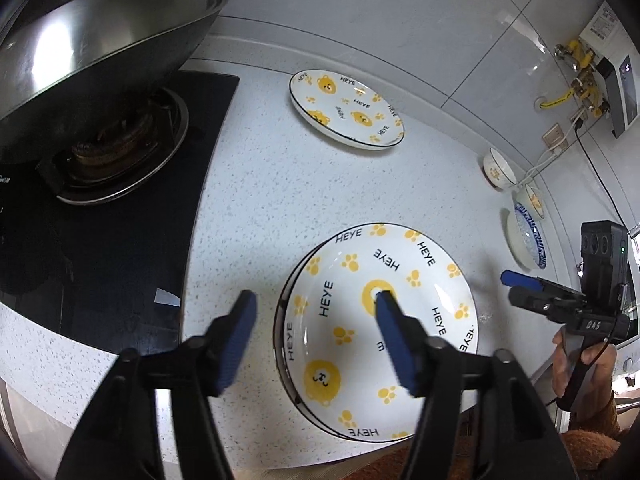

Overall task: Organize plates and bowls
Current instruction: 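Open the right gripper while the left gripper opens and releases the bear plate, then move both grippers to the rim of the second yellow-bear plate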

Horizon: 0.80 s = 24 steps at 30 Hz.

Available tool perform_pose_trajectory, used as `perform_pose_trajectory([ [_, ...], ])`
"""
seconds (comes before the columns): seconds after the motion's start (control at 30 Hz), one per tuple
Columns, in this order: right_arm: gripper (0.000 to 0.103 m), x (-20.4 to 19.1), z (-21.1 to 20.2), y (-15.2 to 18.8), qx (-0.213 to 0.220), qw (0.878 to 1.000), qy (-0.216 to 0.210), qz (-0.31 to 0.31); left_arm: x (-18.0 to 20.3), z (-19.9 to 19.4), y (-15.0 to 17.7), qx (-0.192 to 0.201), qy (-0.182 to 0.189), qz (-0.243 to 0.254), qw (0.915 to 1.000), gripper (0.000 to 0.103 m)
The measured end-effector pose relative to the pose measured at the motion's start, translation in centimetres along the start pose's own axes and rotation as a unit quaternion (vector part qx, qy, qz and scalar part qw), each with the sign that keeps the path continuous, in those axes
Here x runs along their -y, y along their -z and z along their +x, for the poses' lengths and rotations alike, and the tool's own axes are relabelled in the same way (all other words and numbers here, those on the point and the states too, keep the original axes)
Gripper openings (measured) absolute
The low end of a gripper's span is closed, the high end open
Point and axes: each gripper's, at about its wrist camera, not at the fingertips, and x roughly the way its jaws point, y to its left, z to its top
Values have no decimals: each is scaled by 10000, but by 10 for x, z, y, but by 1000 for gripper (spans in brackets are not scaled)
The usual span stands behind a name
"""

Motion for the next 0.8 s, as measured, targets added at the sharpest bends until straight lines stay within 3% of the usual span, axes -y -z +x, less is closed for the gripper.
perform_pose_trajectory([
  [0.07,96,8,-4,-2,102,9998,-127,141,3,1,-7,-64,55,-8,10000,65],
  [0.13,102,19,-6,-6,140,9991,-258,314,6,3,-15,-40,70,6,10000,66],
  [0.3,102,47,-3,-24,207,9951,-657,713,21,17,-52,-135,4,184,9997,66],
  [0.4,102,62,2,-45,253,9946,-654,763,31,37,-85,-260,-289,301,9988,66],
  [0.47,102,67,8,-61,268,9952,-599,726,34,55,-108,-351,-244,368,9984,66],
  [0.63,102,81,36,-115,260,9956,-640,638,15,114,-171,-417,-555,81,9976,66],
  [0.8,102,97,73,-166,190,9960,-553,677,-10,164,-216,-573,-497,-256,9968,66],
])
